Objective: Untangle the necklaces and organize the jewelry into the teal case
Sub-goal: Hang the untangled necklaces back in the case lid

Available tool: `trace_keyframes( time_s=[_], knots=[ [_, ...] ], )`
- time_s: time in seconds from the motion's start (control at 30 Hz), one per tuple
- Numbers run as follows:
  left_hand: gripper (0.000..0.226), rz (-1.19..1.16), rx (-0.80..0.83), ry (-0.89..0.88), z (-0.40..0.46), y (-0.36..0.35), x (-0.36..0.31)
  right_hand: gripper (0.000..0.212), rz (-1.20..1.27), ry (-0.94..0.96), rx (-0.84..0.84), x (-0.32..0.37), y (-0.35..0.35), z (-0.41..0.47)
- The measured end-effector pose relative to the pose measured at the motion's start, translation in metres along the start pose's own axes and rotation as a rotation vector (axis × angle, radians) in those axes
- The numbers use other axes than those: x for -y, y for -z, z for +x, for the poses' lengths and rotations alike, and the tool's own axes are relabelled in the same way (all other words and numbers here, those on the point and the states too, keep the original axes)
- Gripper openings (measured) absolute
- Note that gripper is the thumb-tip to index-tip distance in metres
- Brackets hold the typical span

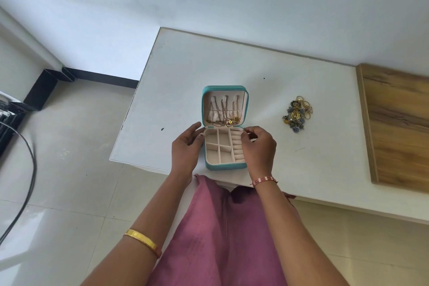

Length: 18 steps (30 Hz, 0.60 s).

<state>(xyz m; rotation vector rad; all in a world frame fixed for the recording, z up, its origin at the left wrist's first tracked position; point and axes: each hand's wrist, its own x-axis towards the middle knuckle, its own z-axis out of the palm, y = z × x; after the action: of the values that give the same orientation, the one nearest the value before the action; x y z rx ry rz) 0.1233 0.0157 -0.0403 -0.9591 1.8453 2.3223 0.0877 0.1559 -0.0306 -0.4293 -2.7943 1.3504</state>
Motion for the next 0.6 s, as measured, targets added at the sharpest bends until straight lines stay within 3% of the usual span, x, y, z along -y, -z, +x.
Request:
trace_keyframes(
  time_s=[0.6],
  knots=[
    [0.033, 0.105, -0.031, -0.075, 0.035, -0.025, -0.019, 0.022, 0.002, 0.110, -0.048, 0.001, -0.011, 0.042]
  ],
)
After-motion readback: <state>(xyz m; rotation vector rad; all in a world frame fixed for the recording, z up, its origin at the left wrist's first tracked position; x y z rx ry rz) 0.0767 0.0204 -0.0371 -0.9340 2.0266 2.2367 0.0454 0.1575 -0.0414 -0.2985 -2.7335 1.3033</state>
